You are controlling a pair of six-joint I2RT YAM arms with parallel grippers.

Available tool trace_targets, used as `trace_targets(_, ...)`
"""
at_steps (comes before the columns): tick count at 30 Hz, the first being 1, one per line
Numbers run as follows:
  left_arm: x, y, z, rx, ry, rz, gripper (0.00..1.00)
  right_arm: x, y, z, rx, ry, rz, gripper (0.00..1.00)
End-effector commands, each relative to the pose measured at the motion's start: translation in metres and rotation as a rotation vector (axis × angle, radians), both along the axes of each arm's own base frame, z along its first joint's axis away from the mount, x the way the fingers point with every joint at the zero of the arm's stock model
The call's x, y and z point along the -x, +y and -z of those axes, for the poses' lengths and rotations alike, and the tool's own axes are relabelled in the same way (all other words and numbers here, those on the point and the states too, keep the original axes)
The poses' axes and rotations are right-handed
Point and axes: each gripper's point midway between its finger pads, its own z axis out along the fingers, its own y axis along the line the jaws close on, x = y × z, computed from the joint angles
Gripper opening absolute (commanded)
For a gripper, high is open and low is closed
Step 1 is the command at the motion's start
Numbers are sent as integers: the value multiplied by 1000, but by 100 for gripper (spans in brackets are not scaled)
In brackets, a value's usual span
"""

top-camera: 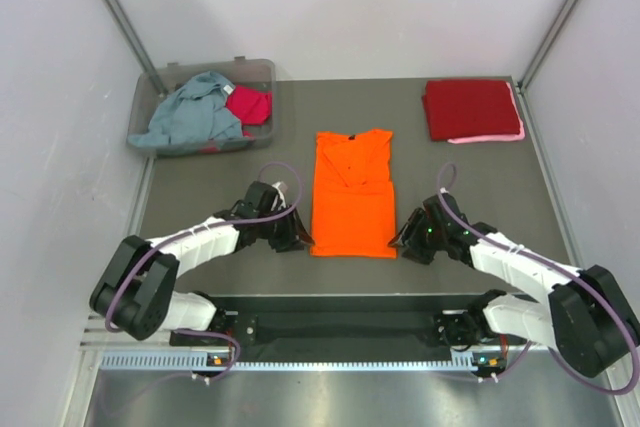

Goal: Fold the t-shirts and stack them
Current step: Fold the tshirt

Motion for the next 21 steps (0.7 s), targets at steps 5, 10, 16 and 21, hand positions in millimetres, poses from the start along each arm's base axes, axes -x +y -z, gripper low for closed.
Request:
trace_targets(5, 14, -8, 22, 10, 45, -11, 40, 4, 0, 16, -5, -10, 63, 50)
trace_targets(10, 16, -6, 32, -36, 60, -18, 31, 10, 1, 23, -3, 10, 59, 48)
trace_targets(16, 16, 1, 37, -84, 67, -34, 6, 14, -6, 23, 44, 21, 71, 47)
trace_targets(21, 17, 8, 41, -125, 68, -44, 0, 19, -9, 26, 68, 41, 76, 47)
